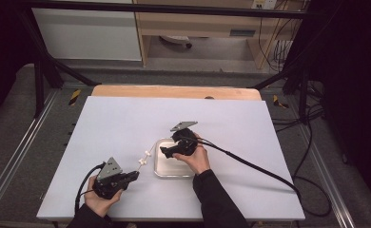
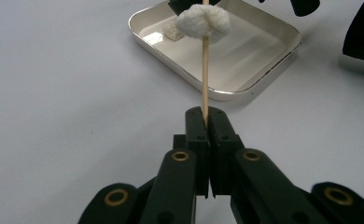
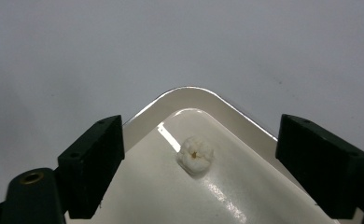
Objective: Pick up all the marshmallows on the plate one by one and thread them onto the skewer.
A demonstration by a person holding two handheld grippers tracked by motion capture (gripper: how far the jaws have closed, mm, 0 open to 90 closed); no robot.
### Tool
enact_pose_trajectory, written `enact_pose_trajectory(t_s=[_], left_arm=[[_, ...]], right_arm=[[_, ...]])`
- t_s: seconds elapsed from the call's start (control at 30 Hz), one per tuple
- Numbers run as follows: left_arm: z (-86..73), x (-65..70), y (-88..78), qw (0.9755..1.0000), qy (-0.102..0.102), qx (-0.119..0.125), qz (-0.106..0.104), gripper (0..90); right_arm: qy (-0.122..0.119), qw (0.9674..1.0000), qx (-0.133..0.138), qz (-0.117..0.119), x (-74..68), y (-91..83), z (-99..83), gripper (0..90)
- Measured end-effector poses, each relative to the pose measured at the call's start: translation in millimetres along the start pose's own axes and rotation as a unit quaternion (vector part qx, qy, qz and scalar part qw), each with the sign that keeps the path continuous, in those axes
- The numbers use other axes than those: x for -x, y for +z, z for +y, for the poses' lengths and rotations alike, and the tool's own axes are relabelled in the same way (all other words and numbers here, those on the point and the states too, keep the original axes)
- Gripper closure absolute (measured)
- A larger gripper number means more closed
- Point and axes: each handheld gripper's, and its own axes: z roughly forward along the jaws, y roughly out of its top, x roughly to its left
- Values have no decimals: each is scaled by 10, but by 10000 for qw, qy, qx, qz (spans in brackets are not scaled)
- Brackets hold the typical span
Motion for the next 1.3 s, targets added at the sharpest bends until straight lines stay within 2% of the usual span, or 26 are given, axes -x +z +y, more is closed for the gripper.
enact_pose_trajectory(t_s=[0.33, 0.67, 0.87, 1.13, 1.3], left_arm=[[-11, -8, 5, 10000, -56, 42, -27, 884], [-16, 7, 22, 10000, -46, 30, -61, 884], [-13, 17, 25, 10000, -28, 39, -62, 884], [-10, 25, 21, 10000, -9, 55, -56, 884], [-8, 36, 17, 10000, -8, 82, -53, 884]], right_arm=[[-165, 9998, -115, -46, 12, 121, -66, 423], [-291, 9994, -195, 23, 5, 148, -86, 583], [-289, 9989, -352, 54, 0, 161, -91, 653], [-181, 9993, -339, 30, 9, 146, -90, 708], [-108, 9993, -278, 209, 0, 29, -42, 729]])
